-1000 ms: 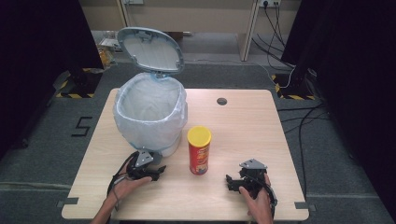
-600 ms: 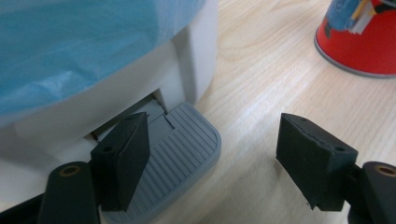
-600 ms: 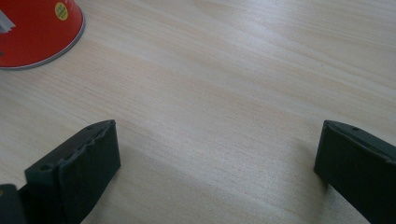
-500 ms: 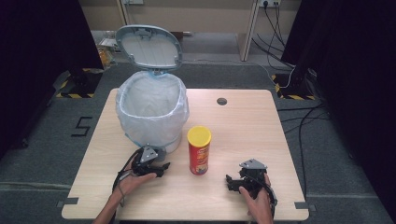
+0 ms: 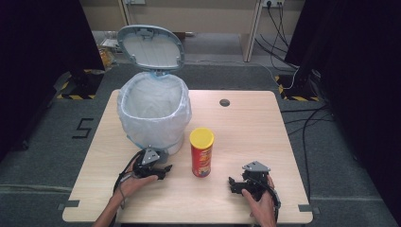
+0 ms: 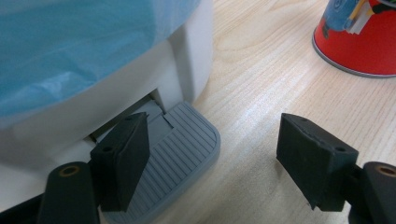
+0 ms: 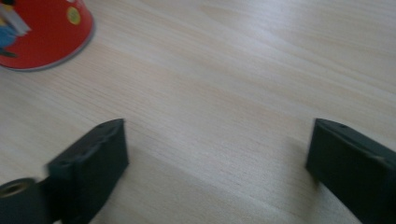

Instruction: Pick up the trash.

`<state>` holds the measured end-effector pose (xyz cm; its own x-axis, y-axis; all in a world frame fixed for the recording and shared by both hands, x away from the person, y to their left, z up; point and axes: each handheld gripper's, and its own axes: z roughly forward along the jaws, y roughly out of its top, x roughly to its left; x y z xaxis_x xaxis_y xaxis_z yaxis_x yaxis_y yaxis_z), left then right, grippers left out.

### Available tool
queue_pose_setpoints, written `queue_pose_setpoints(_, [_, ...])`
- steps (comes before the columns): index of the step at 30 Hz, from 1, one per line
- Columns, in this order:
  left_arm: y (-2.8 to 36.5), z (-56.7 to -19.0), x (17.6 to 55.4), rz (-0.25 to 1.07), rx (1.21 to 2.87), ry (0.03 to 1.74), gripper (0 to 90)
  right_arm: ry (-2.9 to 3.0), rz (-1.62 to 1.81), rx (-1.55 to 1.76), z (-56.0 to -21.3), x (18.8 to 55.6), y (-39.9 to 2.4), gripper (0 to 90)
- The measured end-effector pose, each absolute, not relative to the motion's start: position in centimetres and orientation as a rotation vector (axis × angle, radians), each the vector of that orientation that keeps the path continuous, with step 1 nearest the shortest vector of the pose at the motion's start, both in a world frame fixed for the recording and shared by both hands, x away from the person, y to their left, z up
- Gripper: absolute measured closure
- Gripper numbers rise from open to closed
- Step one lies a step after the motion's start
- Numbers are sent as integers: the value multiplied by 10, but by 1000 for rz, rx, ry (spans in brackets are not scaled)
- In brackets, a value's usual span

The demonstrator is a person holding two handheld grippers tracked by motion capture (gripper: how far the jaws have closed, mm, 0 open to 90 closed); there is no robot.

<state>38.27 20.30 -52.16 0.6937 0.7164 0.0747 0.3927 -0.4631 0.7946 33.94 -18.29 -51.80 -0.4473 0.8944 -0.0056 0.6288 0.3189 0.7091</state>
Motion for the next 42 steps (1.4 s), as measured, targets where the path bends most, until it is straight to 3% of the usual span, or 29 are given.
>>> queue_pose_setpoints(1, [203,-522,383,511,2103,847,251,2186,928,1336,-517,339,-183,185])
queue_pose_setpoints(2, [203,-522,383,510,2100,848,251,2185,949,1319,-517,337,-183,219])
queue_pose_setpoints(4, [203,-522,383,515,2102,846,251,2193,976,1310,-516,334,-181,124])
queue_pose_setpoints(7, [203,-522,382,518,2107,845,251,2175,1032,1268,-511,330,-178,185])
queue_pose_setpoints(8, [202,-522,382,522,2112,844,251,2163,1108,1210,-505,324,-174,145])
queue_pose_setpoints(18, [203,-522,382,519,2109,844,250,2160,1290,1067,-485,316,-147,151])
queue_pose_setpoints(42, [204,-522,383,514,2107,838,251,2141,1384,944,-489,356,-86,160])
